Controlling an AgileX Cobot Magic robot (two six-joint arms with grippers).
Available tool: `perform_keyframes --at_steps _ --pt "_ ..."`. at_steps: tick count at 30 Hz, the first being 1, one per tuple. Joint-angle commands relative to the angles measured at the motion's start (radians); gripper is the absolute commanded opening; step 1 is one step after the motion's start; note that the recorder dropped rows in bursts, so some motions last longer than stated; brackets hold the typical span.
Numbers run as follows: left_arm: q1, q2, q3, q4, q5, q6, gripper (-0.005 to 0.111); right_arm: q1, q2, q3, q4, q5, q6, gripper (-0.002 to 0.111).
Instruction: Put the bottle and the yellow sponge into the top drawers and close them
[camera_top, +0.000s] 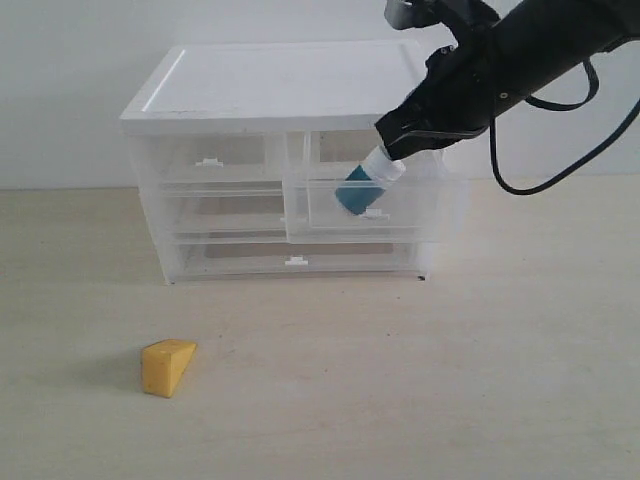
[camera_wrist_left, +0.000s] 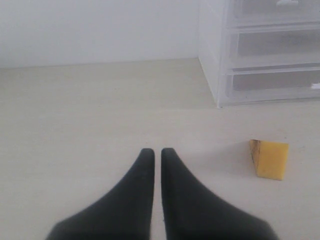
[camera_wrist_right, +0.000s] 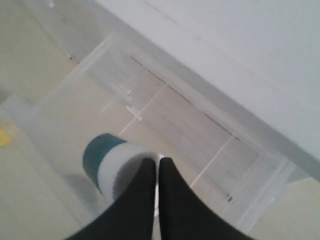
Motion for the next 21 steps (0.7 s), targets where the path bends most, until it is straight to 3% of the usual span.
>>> perform_keyframes --at_steps 1,5,11,18,21 --pt "0.000 -0.003 0.003 -0.006 -0.014 0.000 0.004 -0.007 -0.009 0.005 -0.043 -0.005 -0.025 0.000" --pt "0.000 -0.003 0.003 -0.006 -0.014 0.000 0.004 -0.007 -0.035 0.005 -0.196 -0.007 0.098 0.000" --pt "0.000 -0.003 0.003 -0.006 -0.014 0.000 0.004 -0.005 -0.146 0.005 -0.163 0.000 0.103 0.000" --pt "0.000 -0.003 0.003 -0.006 -0.014 0.000 0.004 0.024 -0.161 0.005 -0.098 0.292 0.051 0.000" --pt "0.000 -0.003 0.003 -0.006 -0.014 0.000 0.004 0.067 -0.158 0.005 -0.096 0.335 0.030 0.000"
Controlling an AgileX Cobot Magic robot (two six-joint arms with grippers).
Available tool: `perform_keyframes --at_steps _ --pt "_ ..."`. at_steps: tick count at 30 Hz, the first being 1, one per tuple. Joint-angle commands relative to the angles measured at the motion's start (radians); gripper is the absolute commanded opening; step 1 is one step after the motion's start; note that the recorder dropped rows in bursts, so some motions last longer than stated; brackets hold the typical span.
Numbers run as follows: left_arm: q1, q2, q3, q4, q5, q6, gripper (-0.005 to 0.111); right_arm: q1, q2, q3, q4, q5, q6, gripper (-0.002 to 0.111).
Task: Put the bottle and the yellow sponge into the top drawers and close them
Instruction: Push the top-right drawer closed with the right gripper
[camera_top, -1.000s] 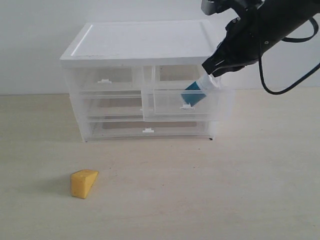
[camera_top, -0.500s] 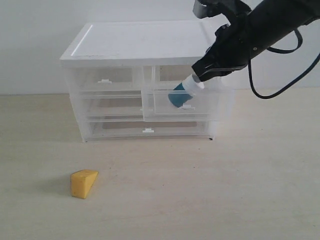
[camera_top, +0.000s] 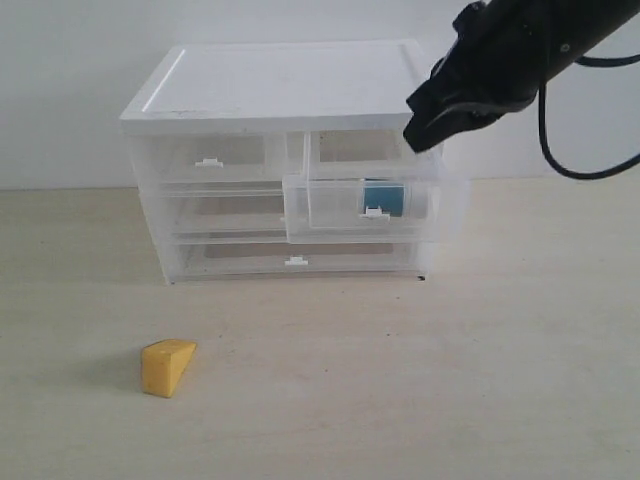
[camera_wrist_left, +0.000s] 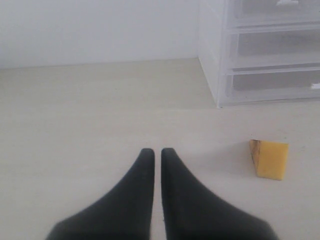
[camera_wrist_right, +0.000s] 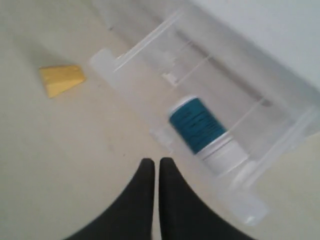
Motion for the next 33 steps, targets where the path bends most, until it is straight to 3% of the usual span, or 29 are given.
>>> perform_keyframes --at_steps 1,6,12,33 --pt "0.000 -0.003 0.003 -0.006 -0.014 0.000 0.004 0.058 0.005 0.005 0.008 0.094 -0.054 0.000" --pt "0.000 -0.003 0.003 -0.006 -0.014 0.000 0.004 0.117 0.046 0.005 0.004 0.105 -0.123 0.000" --pt "0.000 -0.003 0.003 -0.006 -0.014 0.000 0.004 0.119 0.111 0.005 -0.028 0.074 -0.153 0.000" --pt "0.000 -0.003 0.003 -0.006 -0.011 0.000 0.004 0.117 0.166 0.005 -0.207 -0.294 -0.135 0.000"
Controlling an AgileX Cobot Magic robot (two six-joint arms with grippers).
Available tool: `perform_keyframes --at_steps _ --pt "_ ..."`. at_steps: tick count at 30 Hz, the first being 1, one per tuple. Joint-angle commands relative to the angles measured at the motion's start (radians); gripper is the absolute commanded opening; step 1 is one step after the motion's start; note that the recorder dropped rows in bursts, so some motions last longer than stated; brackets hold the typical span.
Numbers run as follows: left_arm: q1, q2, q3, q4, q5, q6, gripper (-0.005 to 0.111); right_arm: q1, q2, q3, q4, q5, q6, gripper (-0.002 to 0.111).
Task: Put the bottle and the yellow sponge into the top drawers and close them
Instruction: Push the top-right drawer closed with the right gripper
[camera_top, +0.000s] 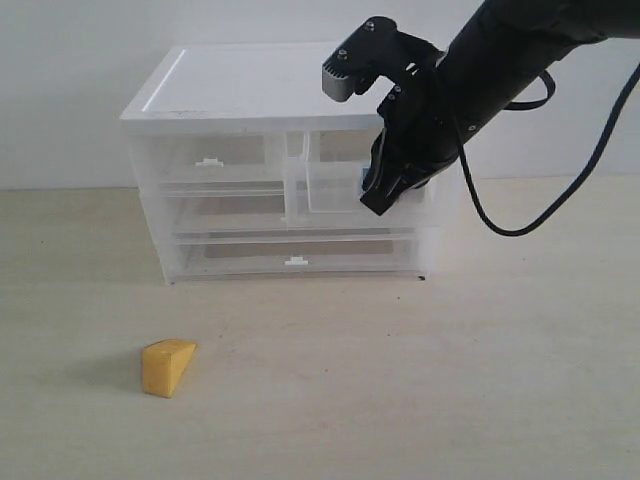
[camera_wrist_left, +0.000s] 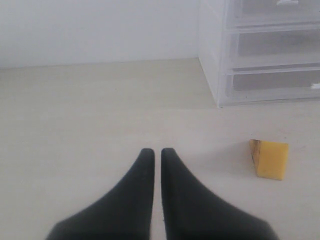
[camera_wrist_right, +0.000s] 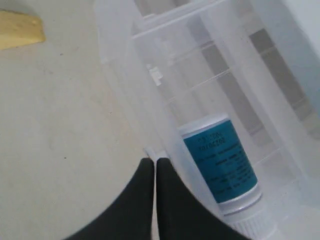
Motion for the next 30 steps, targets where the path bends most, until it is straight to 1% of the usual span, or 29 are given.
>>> perform_keyframes --at_steps 1,8,14,22,26,30 --pt "0.000 -0.003 0.003 -0.006 -0.011 0.000 0.004 -0.001 0.003 0.003 -0.037 -0.086 0.005 0.000" --pt "0.000 -0.003 0.003 -0.006 -0.011 0.000 0.004 -0.001 0.040 0.003 -0.107 -0.190 0.022 0.000" --pt "0.000 -0.003 0.003 -0.006 -0.011 0.000 0.004 -0.001 0.061 0.003 -0.110 -0.313 0.022 0.000" --pt "0.000 -0.003 0.003 -0.006 -0.011 0.000 0.004 -0.001 0.106 0.003 -0.133 -0.433 0.026 0.000" --pt "0.000 -0.003 0.003 -0.006 -0.011 0.000 0.004 -0.001 0.109 0.003 -0.131 -0.456 0.034 0.000" --pt "0.000 -0.003 0.003 -0.006 -0.011 0.000 0.004 -0.001 0.099 0.003 -0.131 -0.423 0.063 0.000"
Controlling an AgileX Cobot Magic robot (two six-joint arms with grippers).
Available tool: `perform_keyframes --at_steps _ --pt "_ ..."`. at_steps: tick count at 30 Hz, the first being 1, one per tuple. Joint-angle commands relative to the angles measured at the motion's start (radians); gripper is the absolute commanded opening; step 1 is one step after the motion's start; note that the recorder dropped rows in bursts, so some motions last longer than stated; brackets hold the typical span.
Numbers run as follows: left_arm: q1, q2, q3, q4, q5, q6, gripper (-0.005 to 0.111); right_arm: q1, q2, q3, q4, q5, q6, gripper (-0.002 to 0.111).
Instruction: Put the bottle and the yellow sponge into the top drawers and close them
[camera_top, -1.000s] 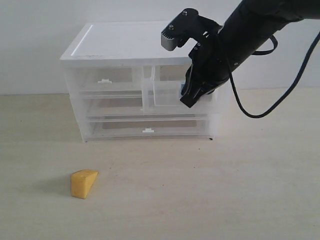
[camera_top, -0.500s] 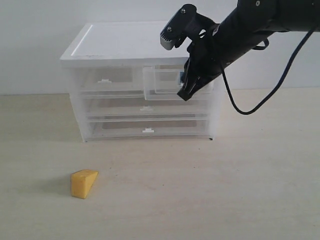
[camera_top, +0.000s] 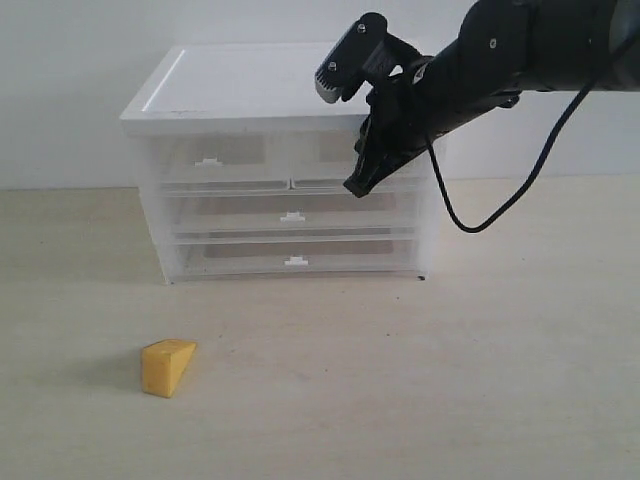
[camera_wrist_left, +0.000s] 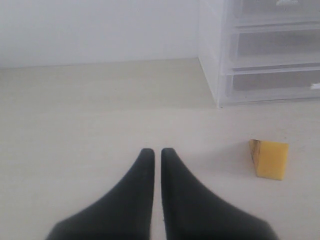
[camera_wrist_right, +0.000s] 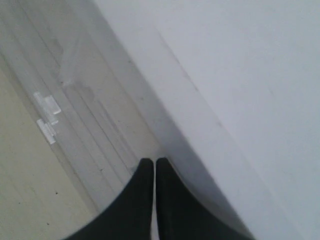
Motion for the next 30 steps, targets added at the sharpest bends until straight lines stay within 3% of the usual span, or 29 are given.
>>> perform_keyframes --at_steps 1,7,18,22,26,30 --pt "0.000 -0.003 0.003 -0.006 -0.011 0.000 0.004 -0.001 -0.014 -0.003 -0.004 0.001 0.033 0.000" --pt "0.000 -0.003 0.003 -0.006 -0.011 0.000 0.004 -0.001 -0.075 -0.003 -0.004 0.166 0.086 0.000" --pt "0.000 -0.003 0.003 -0.006 -0.011 0.000 0.004 -0.003 -0.144 -0.003 -0.088 0.732 0.096 0.000" --pt "0.000 -0.003 0.003 -0.006 -0.011 0.000 0.004 -0.125 -0.144 -0.003 -0.097 0.821 0.220 0.000" --pt "0.000 -0.003 0.003 -0.006 -0.011 0.000 0.004 -0.305 -0.144 -0.003 -0.101 0.764 0.583 0.000" --pt "0.000 -0.003 0.003 -0.006 -0.011 0.000 0.004 -0.436 -0.168 -0.003 -0.101 0.815 0.653 0.000"
